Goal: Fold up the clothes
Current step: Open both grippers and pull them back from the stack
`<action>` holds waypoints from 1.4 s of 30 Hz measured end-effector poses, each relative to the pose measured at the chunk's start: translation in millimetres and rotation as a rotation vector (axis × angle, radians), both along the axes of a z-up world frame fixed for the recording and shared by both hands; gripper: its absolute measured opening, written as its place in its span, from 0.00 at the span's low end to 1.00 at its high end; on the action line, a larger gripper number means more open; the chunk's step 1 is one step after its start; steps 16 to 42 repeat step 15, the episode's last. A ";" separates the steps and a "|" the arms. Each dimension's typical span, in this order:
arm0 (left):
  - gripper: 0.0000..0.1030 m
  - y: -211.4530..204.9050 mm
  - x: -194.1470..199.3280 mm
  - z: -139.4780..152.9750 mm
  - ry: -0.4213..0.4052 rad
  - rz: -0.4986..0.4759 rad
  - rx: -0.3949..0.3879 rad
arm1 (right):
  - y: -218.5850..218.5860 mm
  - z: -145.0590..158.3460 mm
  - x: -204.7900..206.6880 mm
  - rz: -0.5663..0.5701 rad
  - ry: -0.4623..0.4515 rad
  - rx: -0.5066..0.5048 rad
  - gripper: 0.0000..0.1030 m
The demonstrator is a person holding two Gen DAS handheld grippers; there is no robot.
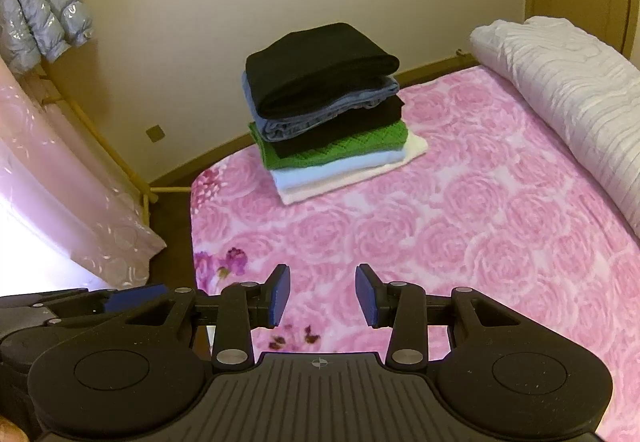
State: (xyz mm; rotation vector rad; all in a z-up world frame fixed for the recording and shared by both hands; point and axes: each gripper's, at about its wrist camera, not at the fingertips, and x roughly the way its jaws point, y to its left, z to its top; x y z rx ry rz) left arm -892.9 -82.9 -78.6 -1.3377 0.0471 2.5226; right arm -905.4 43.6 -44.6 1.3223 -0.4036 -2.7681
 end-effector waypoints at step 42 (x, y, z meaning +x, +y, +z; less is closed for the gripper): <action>0.30 -6.3 -21.7 3.5 0.033 0.047 -0.025 | -1.2 -3.3 -27.8 0.017 0.001 -0.014 0.39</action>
